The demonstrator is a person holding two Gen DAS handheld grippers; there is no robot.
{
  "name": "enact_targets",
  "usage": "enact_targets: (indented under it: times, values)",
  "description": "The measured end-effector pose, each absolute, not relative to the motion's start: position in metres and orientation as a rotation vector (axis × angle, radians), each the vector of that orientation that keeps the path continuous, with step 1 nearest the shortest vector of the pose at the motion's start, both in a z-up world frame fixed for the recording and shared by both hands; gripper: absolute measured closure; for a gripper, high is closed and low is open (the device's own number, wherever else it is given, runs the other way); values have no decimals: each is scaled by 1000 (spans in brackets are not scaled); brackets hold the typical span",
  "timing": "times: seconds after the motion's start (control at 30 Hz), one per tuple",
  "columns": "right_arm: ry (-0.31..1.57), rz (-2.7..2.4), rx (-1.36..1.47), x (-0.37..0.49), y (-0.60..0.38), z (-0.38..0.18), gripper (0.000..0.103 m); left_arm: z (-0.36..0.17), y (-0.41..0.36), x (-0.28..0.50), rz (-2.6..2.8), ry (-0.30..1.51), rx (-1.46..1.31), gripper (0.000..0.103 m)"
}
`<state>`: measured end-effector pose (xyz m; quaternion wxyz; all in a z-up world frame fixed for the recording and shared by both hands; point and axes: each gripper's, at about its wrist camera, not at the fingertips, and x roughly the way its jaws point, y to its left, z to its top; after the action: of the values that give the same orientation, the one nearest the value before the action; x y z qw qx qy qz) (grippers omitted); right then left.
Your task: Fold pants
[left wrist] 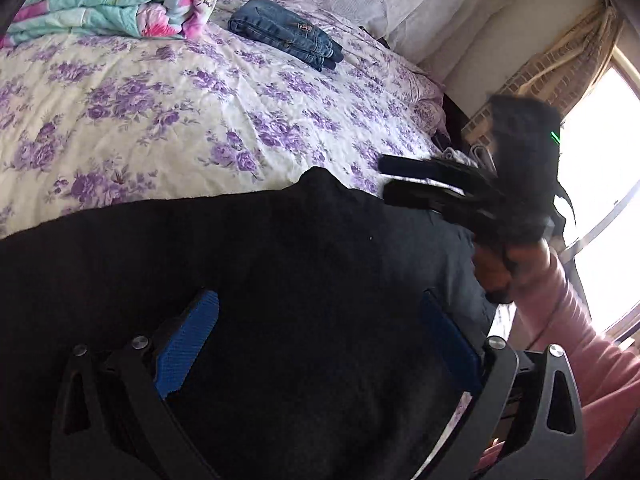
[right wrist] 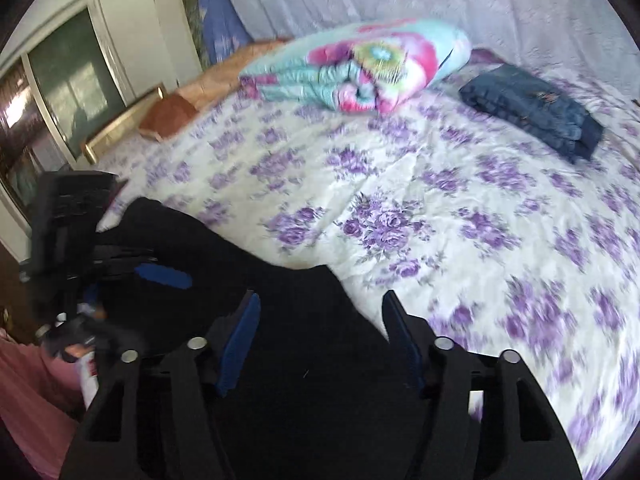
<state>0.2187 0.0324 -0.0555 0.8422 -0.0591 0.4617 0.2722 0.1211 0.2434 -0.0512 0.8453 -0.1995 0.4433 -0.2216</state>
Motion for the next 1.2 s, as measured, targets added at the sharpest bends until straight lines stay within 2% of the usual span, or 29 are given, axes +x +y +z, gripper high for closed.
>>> enact_targets:
  times: [0.1,0.23,0.27,0.3,0.5,0.57,0.63,0.73,0.77,0.8,0.87,1.03,1.13,1.17,1.2]
  values:
    - [1076,601,-176,239,42,-78,65,-49,230,118,-437,932,-315,5]
    - [1122,656,-231,241,49,-88,70,-47,217,117,-400,935,-211,5]
    - [1128,661,-241,241,50,-89,79,-47,218,117,-399,936,-209,5]
    - [1137,662,-248,242,52,-89,95,-47,218,118,-399,937,-212,5]
    - [977,564,-268,237,50,-77,101,-48,222,120,-403,936,-232,5]
    - [1021,544,-260,245,50,-98,101,-48,220,121,-401,937,-226,5]
    - [990,528,-293,240,55,-101,101,-48,219,120,-398,936,-220,5]
    - [893,466,-224,226,46,-71,96,-48,220,121,-399,934,-226,5]
    - [859,448,-177,218,42,-60,87,-48,220,121,-400,934,-230,5]
    - [817,439,-119,204,39,-48,64,-48,221,121,-401,933,-234,5]
    - [760,426,-61,176,38,-40,38,-48,220,121,-400,933,-234,5]
    - [770,435,-13,108,41,-61,36,-48,218,121,-394,934,-219,5]
    - [896,361,10,91,21,-95,35,-49,217,121,-392,933,-206,5]
    - [918,345,4,86,10,-102,41,-49,217,122,-394,933,-205,5]
    - [901,369,16,78,-2,-102,42,-49,218,122,-395,933,-208,4]
